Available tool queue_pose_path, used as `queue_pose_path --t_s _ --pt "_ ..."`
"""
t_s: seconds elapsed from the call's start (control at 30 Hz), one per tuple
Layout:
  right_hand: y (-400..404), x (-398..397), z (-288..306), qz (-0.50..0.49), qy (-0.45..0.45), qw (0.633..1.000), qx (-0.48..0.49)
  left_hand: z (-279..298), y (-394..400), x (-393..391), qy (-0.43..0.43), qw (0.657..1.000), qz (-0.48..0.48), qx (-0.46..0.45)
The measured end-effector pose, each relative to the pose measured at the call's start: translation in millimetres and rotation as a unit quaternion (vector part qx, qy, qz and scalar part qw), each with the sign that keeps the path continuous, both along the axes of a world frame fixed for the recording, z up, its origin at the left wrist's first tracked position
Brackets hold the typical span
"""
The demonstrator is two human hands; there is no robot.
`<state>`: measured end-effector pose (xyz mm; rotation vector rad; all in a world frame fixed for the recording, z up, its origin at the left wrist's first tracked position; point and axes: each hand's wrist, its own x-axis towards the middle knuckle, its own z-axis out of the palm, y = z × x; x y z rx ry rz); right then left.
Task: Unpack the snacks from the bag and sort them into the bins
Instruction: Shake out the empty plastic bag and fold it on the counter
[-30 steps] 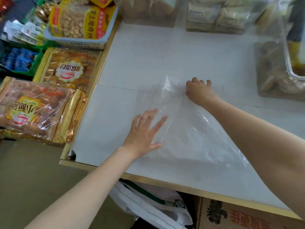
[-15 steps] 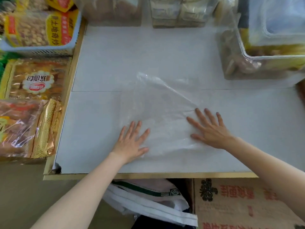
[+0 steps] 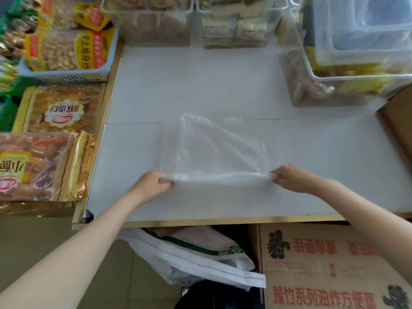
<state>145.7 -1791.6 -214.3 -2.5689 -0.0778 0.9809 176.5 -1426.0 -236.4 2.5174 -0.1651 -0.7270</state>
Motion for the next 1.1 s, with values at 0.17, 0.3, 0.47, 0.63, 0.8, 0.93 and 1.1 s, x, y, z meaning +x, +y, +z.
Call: queue_pose_path --t_s 0.17,0.3,0.47,0.63,0.8,0.93,1.1 --pt "-8 25 54 -0.272 0.048 0.919 0.282 34 10 30 0.047 0.883 0.335 -0.326" --pt "1 41 44 -0.337 0.071 0.909 0.236 29 -4 21 0.138 0.875 0.291 -0.361" --pt "1 55 33 -0.439 0.114 0.848 0.275 14 0 21 0.135 0.926 0.227 -0.269" --pt "7 64 21 -0.370 0.067 0.921 0.097 4 -23 35 -0.064 0.947 0.315 0.004" --pt "12 72 13 -0.267 0.026 0.962 -0.054 2 -80 25 -0.355 0.927 -0.014 0.122" --pt "16 72 11 -0.170 -0.093 0.967 -0.167 -15 -121 26 -0.118 0.949 -0.220 0.191" --pt "61 49 -15 0.161 -0.461 0.865 -0.114 -35 -135 40 -0.131 0.948 -0.206 0.207"
